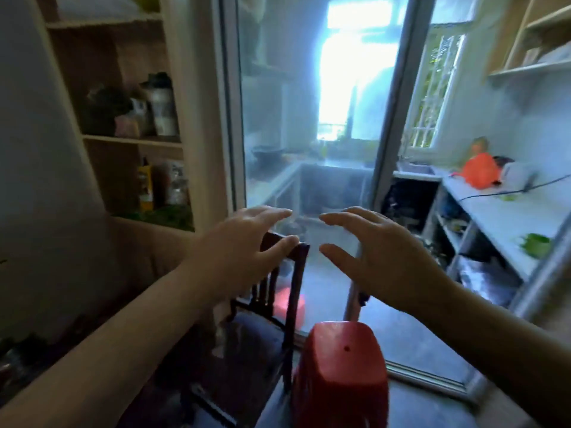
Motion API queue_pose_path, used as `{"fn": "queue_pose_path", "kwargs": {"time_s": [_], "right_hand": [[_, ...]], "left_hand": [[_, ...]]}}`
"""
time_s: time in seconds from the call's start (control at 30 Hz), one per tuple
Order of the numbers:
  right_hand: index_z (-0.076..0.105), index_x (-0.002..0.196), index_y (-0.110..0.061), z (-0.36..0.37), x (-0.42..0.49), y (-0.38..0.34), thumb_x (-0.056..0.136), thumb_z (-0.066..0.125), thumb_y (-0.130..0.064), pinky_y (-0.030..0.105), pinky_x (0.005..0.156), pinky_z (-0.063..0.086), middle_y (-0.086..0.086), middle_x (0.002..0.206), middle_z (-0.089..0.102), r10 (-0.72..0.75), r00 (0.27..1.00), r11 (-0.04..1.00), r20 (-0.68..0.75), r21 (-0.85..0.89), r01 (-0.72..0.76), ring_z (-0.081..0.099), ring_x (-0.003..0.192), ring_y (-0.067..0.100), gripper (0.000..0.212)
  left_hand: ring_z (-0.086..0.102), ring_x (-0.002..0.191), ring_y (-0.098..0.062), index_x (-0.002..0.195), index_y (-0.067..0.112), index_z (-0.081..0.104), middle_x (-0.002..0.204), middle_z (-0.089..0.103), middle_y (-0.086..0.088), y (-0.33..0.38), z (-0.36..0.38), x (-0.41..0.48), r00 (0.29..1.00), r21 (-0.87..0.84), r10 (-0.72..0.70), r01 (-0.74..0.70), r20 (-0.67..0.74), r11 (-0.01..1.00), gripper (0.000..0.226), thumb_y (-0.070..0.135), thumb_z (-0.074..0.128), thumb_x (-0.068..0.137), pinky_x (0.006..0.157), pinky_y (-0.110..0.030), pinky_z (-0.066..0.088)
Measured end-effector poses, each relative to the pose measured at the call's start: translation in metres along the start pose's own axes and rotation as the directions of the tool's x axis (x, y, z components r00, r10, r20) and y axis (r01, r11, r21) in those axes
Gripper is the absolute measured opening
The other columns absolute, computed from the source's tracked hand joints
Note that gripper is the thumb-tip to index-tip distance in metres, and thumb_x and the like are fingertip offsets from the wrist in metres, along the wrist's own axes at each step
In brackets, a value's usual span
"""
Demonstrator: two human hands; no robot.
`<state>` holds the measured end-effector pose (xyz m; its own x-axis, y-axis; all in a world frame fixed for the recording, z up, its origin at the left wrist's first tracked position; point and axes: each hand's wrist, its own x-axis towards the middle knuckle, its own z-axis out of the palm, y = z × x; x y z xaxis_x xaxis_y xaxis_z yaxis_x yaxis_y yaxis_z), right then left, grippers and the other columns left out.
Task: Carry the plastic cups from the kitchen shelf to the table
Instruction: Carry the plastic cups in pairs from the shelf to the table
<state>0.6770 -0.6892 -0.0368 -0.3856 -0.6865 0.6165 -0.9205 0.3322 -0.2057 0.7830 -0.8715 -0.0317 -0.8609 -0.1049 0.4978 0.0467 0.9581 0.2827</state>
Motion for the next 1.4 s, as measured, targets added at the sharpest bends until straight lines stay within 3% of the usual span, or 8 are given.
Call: {"fn": "queue_pose_path", "kwargs": {"time_s": [0.07,0.27,0.47,0.6,0.73,0.9,1.03,1.4], "right_hand": [[0.059,0.119,-0.023,-0.048,-0.04,0.041,0.081,0.045,-0.057,0.028,0.087,0.047,-0.006,0.115,0.063,0.085,0.996,0.994,-0.014,-0.072,-0.086,0.059,0.104,0.013,0.054],[0.056,0.122,-0.026,-0.186,-0.158,0.141,0.08,0.042,-0.062,0.02,0.077,0.041,-0.007,0.118,0.062,0.312,0.946,0.892,-0.089,-0.315,-0.324,0.059,0.104,0.012,0.057],[0.051,0.128,-0.025,-0.303,-0.242,0.206,0.081,0.036,-0.065,0.021,0.09,0.038,-0.006,0.128,0.057,0.446,0.872,0.775,-0.203,-0.4,-0.49,0.051,0.113,0.006,0.063],[0.049,0.129,-0.025,-0.35,-0.282,0.244,0.083,0.039,-0.063,0.017,0.086,0.035,-0.008,0.128,0.056,0.513,0.813,0.7,-0.276,-0.414,-0.582,0.047,0.114,0.002,0.061],[0.051,0.127,-0.025,-0.38,-0.311,0.286,0.083,0.039,-0.064,0.0,0.08,0.028,-0.01,0.126,0.055,0.536,0.759,0.634,-0.369,-0.418,-0.651,0.041,0.105,-0.008,0.06],[0.048,0.128,-0.031,-0.404,-0.325,0.354,0.081,0.041,-0.065,0.018,0.084,0.037,-0.015,0.126,0.052,0.583,0.688,0.577,-0.433,-0.375,-0.726,0.047,0.111,-0.001,0.059],[0.048,0.128,-0.033,-0.42,-0.317,0.419,0.082,0.041,-0.063,0.008,0.08,0.032,-0.022,0.123,0.047,0.6,0.662,0.549,-0.45,-0.371,-0.749,0.044,0.109,-0.006,0.055],[0.05,0.129,-0.028,-0.453,-0.299,0.598,0.086,0.047,-0.052,0.008,0.086,0.032,-0.016,0.129,0.051,0.631,0.6,0.498,-0.492,-0.336,-0.799,0.044,0.114,-0.005,0.049]], "left_hand": [[0.044,0.122,-0.009,0.132,0.031,0.045,0.135,0.051,0.009,0.058,0.032,0.029,0.997,-0.046,0.073,-0.072,0.019,0.996,0.056,0.058,0.043,0.083,0.094,-0.022,0.034],[0.049,0.12,-0.015,0.13,0.03,0.047,0.131,0.055,0.006,0.234,0.125,0.096,0.949,-0.21,0.311,-0.293,0.055,0.933,0.064,0.066,0.036,0.078,0.098,-0.036,0.042],[0.046,0.122,-0.014,0.134,0.033,0.041,0.136,0.049,0.007,0.376,0.177,0.148,0.87,-0.296,0.49,-0.454,0.057,0.841,0.064,0.065,0.034,0.079,0.1,-0.036,0.041],[0.048,0.119,-0.012,0.134,0.033,0.041,0.137,0.048,0.007,0.444,0.208,0.18,0.816,-0.332,0.577,-0.537,0.027,0.776,0.057,0.061,0.037,0.083,0.095,-0.031,0.041],[0.045,0.123,-0.014,0.135,0.031,0.039,0.14,0.046,0.006,0.495,0.244,0.213,0.768,-0.363,0.639,-0.587,0.033,0.724,0.056,0.057,0.039,0.086,0.098,-0.03,0.037],[0.044,0.125,-0.013,0.137,0.03,0.037,0.142,0.044,0.006,0.539,0.302,0.272,0.74,-0.398,0.673,-0.617,0.002,0.679,0.057,0.058,0.04,0.087,0.1,-0.032,0.038],[0.04,0.127,-0.012,0.136,0.03,0.037,0.14,0.046,0.007,0.563,0.342,0.331,0.722,-0.41,0.691,-0.64,-0.033,0.649,0.055,0.056,0.041,0.087,0.098,-0.029,0.036],[0.039,0.127,-0.011,0.136,0.031,0.037,0.14,0.044,0.011,0.63,0.446,0.475,0.724,-0.437,0.688,-0.634,-0.045,0.638,0.055,0.055,0.044,0.087,0.095,-0.025,0.035]]}}
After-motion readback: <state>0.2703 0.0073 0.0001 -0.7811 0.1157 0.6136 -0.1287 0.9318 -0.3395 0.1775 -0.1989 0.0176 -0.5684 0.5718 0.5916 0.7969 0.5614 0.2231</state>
